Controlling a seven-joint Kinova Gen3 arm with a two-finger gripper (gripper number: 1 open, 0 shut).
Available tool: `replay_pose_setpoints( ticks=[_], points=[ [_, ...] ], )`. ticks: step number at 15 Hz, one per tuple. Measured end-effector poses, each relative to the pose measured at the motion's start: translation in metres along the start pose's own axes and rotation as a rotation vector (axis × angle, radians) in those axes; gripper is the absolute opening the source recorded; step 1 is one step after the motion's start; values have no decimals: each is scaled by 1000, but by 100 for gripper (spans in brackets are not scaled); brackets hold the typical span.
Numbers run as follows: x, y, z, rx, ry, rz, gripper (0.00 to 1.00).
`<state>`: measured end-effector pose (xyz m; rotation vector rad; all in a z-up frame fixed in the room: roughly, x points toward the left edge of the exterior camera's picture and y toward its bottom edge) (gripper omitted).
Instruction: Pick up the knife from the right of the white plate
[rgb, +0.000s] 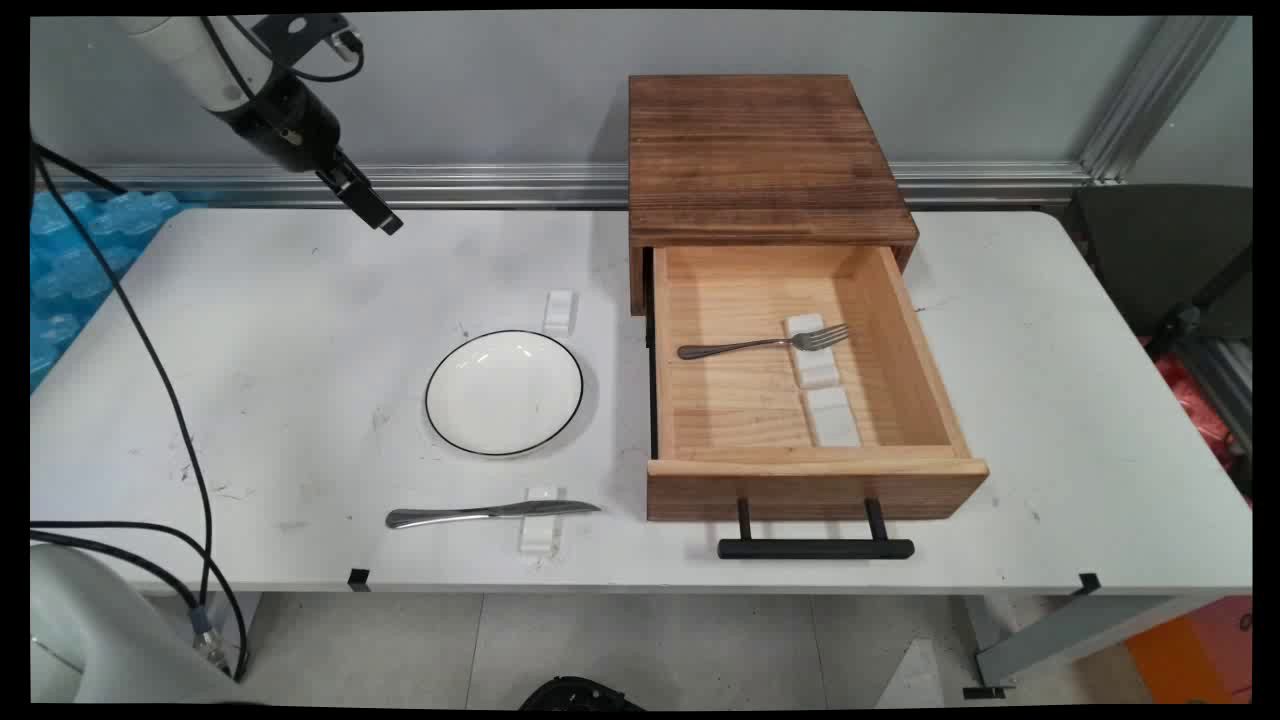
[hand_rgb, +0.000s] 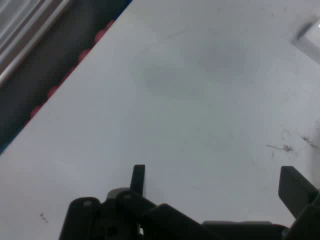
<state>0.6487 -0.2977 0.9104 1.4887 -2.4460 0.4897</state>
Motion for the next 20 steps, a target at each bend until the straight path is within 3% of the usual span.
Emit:
replay_pose_setpoints(
  ticks=[3,4,7,9,12,16,20],
  points=[
    [-6,-2,4,-20,0,-20,100],
    [-9,0,6,-46,-8,-4,100],
    [-18,21,1,-172,-33,118,100],
    [-26,45,-5,-284,-43,233,100],
    [-36,81,-8,-386,-51,350,100],
    [-50,128,-5,-450,-66,486,100],
    [-58,157,0,-460,-76,558,100]
  ],
)
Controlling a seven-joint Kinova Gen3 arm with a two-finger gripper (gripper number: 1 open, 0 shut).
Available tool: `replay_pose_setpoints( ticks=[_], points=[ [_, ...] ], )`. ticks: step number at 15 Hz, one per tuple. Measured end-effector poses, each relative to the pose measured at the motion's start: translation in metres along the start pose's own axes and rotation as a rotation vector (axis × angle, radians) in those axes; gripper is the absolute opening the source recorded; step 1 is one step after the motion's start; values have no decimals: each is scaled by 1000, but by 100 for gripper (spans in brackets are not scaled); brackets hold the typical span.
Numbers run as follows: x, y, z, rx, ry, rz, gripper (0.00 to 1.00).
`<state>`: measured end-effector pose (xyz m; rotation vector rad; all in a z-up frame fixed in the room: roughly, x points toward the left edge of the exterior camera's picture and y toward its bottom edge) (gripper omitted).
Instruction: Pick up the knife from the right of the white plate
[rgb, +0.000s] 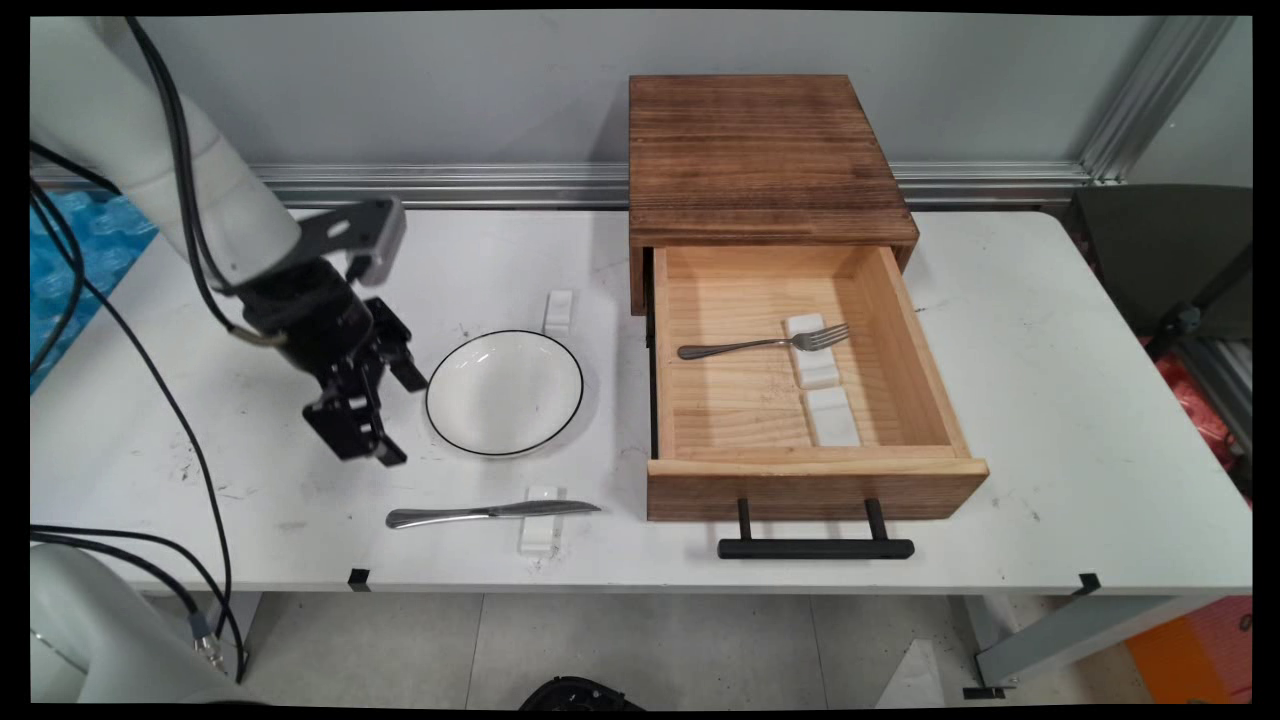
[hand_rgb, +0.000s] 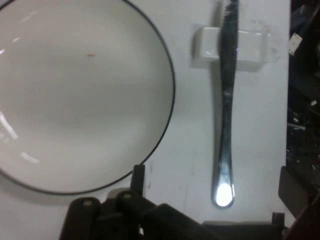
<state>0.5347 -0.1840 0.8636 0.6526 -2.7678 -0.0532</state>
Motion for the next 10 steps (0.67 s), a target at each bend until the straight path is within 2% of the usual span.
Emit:
replay_pose_setpoints(
  ticks=[5,10],
  points=[
    [18,28,33,16,-26,51,100],
    [34,46,63,58,-49,29,100]
  ],
)
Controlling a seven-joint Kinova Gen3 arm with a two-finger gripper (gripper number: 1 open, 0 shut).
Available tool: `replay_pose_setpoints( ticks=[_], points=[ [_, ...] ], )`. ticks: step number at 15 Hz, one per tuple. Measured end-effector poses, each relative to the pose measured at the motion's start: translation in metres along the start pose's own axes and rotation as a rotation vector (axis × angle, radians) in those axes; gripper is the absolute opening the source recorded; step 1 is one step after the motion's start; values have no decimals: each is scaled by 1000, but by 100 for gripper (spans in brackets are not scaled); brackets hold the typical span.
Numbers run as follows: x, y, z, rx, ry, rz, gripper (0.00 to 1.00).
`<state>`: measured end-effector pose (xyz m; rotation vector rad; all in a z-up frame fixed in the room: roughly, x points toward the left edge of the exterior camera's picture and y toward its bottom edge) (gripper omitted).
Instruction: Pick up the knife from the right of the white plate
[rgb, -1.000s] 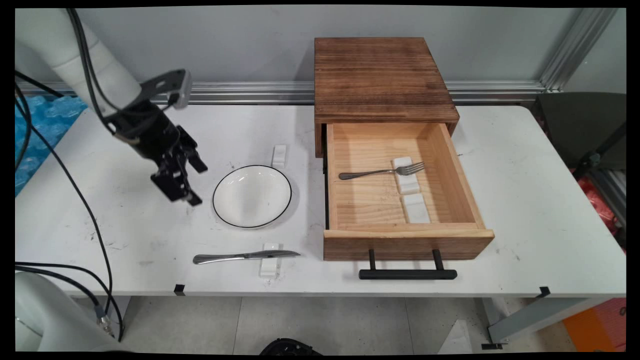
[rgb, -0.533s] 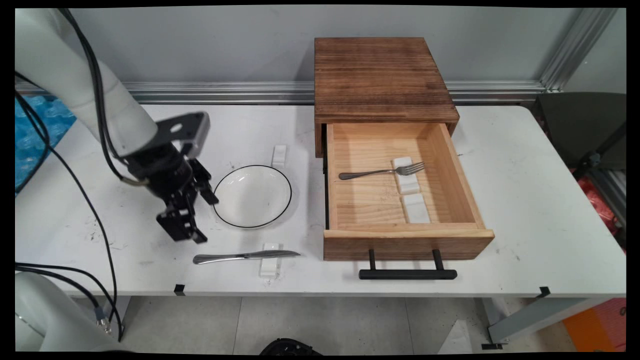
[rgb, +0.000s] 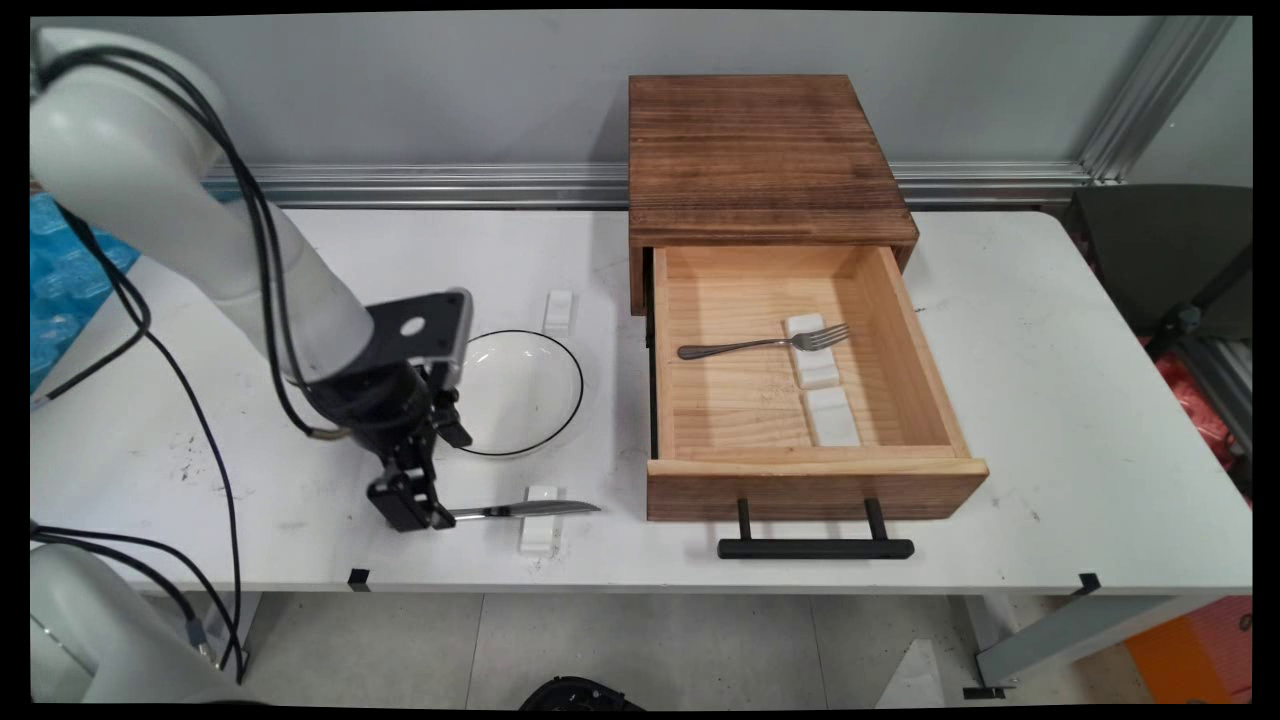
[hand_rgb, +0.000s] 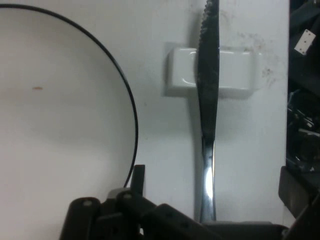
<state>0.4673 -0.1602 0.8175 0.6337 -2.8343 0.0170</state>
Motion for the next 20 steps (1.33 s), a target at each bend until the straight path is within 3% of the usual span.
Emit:
replay_pose_setpoints(
  ticks=[7,20],
  points=[
    [15,18,25,39,-31,-39,100],
    [20,24,43,65,-51,-43,100]
  ],
)
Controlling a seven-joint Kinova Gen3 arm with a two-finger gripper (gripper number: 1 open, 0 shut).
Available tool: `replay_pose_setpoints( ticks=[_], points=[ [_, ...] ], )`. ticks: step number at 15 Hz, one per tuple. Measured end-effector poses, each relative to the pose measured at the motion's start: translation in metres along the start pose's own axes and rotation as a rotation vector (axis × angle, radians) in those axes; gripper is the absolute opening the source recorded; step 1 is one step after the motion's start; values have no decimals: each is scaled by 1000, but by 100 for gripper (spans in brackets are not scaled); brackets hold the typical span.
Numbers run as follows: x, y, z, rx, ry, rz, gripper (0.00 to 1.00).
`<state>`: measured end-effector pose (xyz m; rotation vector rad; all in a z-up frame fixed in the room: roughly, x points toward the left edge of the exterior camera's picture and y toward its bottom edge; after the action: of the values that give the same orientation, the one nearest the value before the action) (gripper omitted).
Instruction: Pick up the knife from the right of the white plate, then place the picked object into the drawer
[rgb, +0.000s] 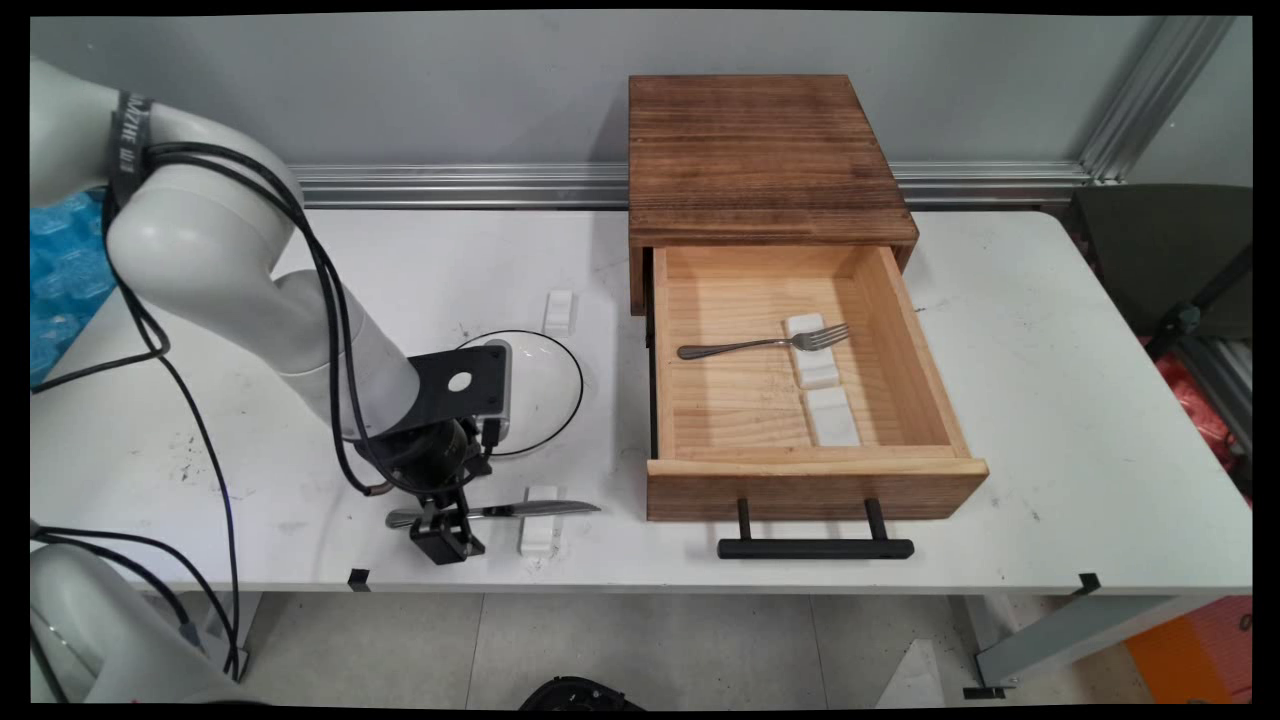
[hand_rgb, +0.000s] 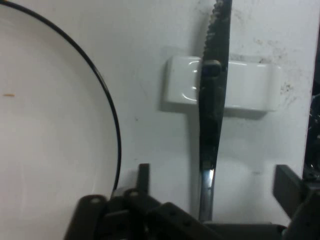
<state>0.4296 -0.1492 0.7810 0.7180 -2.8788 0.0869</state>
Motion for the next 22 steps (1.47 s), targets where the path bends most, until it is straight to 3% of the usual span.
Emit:
replay_pose_setpoints(
  ticks=[1,15,22],
  points=[
    [0,0,1,0,0,0,0],
    [-2,-2,-3,-19,-5,21,0],
    [-3,-17,-64,-47,-5,77,0]
  ],
)
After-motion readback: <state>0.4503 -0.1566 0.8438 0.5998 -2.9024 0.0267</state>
